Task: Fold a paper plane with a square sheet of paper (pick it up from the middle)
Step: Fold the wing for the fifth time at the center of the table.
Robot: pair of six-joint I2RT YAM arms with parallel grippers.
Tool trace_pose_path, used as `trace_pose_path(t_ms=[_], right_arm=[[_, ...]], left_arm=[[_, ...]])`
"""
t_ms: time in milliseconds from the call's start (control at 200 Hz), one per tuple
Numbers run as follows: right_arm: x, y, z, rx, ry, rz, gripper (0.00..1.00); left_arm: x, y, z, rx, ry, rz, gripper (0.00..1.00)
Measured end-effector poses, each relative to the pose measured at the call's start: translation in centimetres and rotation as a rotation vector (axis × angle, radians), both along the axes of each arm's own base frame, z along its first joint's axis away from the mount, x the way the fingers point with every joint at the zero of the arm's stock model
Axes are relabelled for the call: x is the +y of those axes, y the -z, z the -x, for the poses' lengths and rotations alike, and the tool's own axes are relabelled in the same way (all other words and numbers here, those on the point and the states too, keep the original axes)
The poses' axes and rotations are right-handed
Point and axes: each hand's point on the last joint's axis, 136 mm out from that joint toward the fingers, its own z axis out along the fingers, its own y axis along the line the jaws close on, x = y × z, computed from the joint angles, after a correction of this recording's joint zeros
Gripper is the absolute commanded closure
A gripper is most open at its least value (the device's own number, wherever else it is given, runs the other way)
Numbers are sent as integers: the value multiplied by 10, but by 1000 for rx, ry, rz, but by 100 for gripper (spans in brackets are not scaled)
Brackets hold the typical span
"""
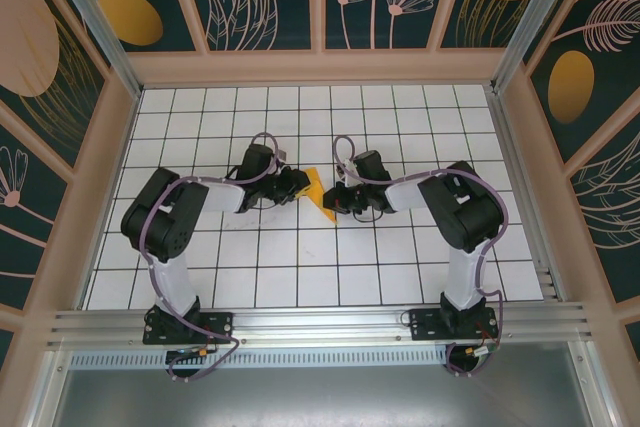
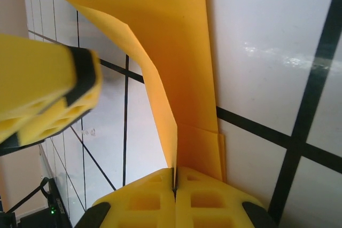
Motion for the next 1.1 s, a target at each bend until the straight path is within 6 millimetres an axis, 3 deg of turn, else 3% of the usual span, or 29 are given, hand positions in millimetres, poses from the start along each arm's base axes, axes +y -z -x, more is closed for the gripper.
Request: trace_pose_path(t_ms=[320,520,861,1101], right_arm=[[-1,2,-1,17,13,0,96],[-1,2,-1,16,13,1,94],[-1,1,-1,20,11,4,92],[-1,-3,0,35,12,15,83]], left_arm=[[-7,2,14,0,38,14,81],[-12,17,19,30,56,4,82],[-16,32,13,51,54,-11,87],[-15,34,12,43,55,-25,88]])
